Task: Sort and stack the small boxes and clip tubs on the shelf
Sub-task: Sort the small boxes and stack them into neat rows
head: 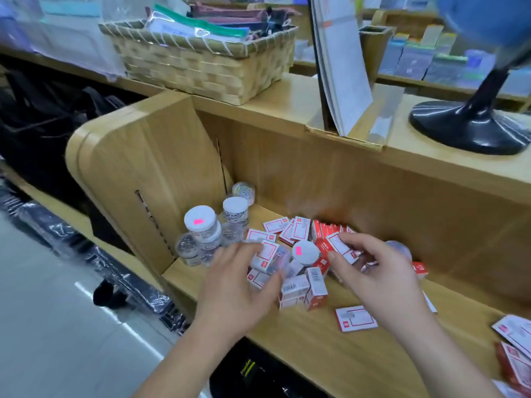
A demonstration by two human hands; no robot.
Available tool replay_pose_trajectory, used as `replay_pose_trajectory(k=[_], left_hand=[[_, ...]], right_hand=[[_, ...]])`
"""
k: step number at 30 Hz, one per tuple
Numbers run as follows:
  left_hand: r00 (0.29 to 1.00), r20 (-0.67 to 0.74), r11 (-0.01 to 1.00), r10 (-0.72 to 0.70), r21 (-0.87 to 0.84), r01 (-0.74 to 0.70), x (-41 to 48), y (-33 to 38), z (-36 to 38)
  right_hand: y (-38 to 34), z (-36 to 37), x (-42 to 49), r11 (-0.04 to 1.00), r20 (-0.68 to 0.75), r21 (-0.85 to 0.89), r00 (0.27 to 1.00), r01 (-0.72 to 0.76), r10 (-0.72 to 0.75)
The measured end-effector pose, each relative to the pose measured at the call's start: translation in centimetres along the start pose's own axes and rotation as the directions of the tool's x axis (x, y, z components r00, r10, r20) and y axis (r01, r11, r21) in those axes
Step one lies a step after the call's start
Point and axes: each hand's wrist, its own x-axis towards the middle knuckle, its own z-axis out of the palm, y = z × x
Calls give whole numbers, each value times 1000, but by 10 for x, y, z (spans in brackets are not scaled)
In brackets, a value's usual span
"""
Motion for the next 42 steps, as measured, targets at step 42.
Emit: replay_pose_trajectory(k=[42], left_hand=[[775,625,832,98,-478,280,-55,91,115]], right_hand=[[72,-79,-97,918,-51,126,921,-377,386]])
